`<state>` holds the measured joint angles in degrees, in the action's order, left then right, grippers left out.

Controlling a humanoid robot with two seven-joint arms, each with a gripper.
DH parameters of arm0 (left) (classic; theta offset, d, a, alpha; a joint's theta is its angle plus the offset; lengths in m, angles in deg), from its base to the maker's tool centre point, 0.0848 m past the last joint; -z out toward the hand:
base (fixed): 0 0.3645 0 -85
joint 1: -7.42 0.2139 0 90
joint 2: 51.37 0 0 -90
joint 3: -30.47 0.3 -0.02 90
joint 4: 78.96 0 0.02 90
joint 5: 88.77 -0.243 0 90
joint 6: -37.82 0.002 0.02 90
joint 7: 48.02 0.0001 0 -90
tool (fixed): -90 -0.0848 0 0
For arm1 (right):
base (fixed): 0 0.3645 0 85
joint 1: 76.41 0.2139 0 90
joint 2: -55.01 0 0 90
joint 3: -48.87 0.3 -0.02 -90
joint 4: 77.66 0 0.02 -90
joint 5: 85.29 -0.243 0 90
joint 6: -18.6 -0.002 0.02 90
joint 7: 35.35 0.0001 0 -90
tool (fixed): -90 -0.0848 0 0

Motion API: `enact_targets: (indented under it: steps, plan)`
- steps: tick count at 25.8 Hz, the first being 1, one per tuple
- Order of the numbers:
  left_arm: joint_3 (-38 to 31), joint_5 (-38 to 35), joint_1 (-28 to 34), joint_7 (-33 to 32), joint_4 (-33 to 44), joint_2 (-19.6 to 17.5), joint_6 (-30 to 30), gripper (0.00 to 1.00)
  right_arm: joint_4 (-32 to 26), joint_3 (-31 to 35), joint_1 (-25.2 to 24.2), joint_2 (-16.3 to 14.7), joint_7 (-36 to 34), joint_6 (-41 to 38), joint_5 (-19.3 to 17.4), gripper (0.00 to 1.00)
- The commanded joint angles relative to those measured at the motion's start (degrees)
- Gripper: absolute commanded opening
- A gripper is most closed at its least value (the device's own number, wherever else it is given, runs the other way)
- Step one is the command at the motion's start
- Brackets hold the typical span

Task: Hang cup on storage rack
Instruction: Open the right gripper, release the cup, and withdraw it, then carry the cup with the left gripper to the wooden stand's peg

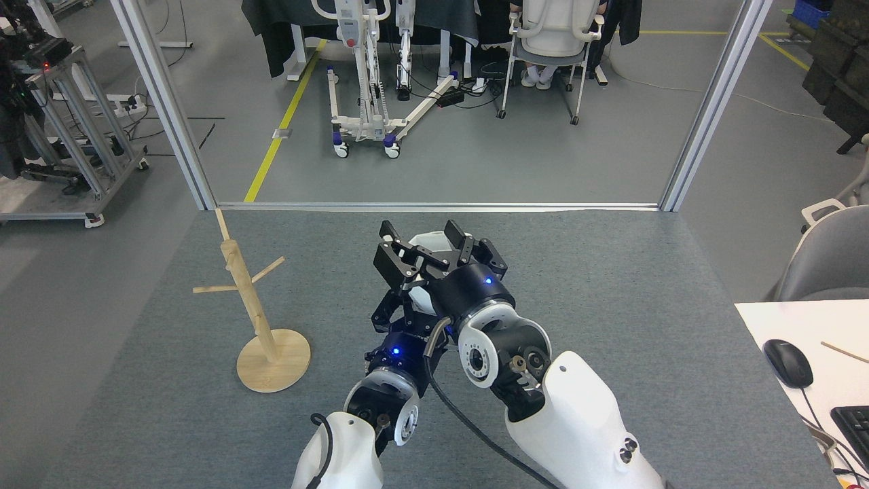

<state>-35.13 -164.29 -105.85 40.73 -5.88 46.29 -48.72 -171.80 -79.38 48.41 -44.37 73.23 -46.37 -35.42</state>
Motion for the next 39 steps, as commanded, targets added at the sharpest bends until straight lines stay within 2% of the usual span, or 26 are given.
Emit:
enact_targets:
  steps: [1, 6, 12, 18, 21, 25, 29, 32, 34, 36, 39]
  plan:
    - [-0.14, 0.03, 0.42, 1.69, 0.4, -0.02, 0.05, 0.06, -1.14, 1.51, 0.43, -0.11, -3.9, -1.74, 0.06, 0.98]
    - [-0.14, -0.06, 1.3, 1.78, 1.19, -0.02, 0.05, 0.05, -1.22, 4.68, 1.05, -0.64, -10.66, -2.18, 0.06, 0.98]
    - [-0.32, -0.23, 3.68, 2.3, 4.79, -0.64, 0.23, 0.04, 0.45, 11.09, 0.43, -4.6, -11.98, -2.45, -0.03, 0.99]
    - [-0.93, -0.67, 11.06, 6.44, 11.39, -1.69, 1.02, 0.03, 10.11, 19.18, -2.64, -7.58, -11.98, -6.14, 1.29, 0.99]
    - [-5.15, -0.76, 17.65, 8.89, 16.48, -4.15, 1.9, 0.03, 15.91, 21.2, -4.31, -8.9, -11.98, -7.46, 5.95, 0.99]
    - [-9.46, -1.02, 24.07, 15.14, 19.21, -5.12, 4.01, 0.04, 20.57, 24.1, -7.65, -9.69, -12.07, -8.07, 12.89, 0.99]
    - [-14.64, -1.29, 27.76, 16.63, 19.65, -8.81, 4.71, 0.05, 21.36, 27.09, -13.01, -10.13, -12.16, -9.57, 19.22, 0.99]
    - [-18.6, -1.46, 28.46, 15.75, 19.03, -11.09, 4.8, 0.05, 21.1, 28.67, -16.62, -10.66, -12.86, -11.06, 27.13, 0.99]
    - [-20.8, -1.73, 28.9, 14.08, 18.51, -12.94, 4.8, 0.05, 20.84, 32.36, -18.9, -10.31, -14.8, -13.26, 31.08, 0.99]
    - [-22.91, -2.34, 29.34, 11.97, 18.51, -14.61, 4.89, 0.05, 20.13, 35.62, -21.72, -10.22, -17.43, -17.04, 31.44, 0.99]
    - [-25.72, -5.42, 29.34, 8.02, 18.51, -15.49, 4.89, 0.05, 19.25, 38.34, -23.3, -10.31, -19.81, -20.03, 31.35, 0.99]
